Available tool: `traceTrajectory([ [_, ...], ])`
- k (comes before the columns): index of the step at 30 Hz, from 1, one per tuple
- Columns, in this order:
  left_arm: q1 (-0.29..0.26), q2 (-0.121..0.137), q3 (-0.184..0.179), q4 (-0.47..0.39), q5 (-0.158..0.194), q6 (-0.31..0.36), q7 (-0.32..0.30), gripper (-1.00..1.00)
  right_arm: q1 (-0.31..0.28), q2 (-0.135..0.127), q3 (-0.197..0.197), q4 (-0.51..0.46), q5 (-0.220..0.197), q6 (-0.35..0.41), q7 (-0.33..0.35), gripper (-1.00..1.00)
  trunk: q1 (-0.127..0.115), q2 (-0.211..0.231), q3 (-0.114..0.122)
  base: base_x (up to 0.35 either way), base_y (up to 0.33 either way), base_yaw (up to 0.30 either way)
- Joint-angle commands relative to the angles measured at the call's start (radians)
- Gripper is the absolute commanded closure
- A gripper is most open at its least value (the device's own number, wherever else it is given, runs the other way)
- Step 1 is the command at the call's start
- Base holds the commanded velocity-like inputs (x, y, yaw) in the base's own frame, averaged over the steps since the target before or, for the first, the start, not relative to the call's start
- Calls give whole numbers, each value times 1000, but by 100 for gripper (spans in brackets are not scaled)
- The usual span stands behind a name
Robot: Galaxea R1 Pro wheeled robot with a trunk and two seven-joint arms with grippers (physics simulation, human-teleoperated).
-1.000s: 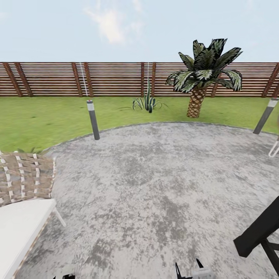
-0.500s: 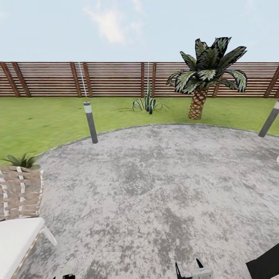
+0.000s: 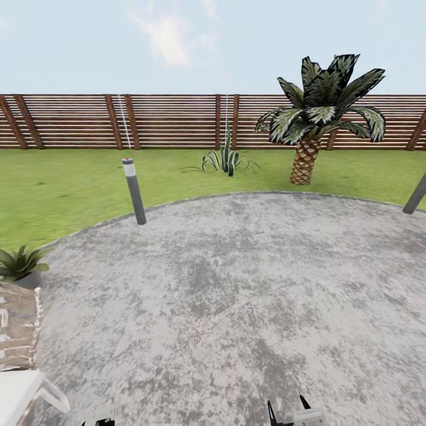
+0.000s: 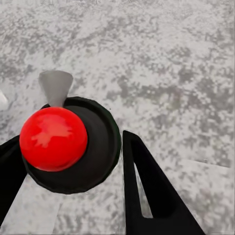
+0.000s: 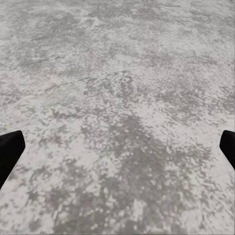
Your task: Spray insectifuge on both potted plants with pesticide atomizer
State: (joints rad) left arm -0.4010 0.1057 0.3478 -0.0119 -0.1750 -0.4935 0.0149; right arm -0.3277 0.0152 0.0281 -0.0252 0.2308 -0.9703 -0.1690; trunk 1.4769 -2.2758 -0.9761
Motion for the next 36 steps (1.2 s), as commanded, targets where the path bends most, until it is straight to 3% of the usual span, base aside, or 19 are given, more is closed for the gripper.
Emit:
traceTrajectory([
  [1, -1, 0, 8, 1, -10, -4, 2, 100, -1, 0, 3, 1, 8, -1, -10, -100, 0, 0, -1, 339, 0, 0],
  [36, 0, 0, 8, 1, -10, -4, 2, 100, -1, 0, 3, 1, 8, -1, -10, -100, 0, 0, -1, 340, 0, 0],
])
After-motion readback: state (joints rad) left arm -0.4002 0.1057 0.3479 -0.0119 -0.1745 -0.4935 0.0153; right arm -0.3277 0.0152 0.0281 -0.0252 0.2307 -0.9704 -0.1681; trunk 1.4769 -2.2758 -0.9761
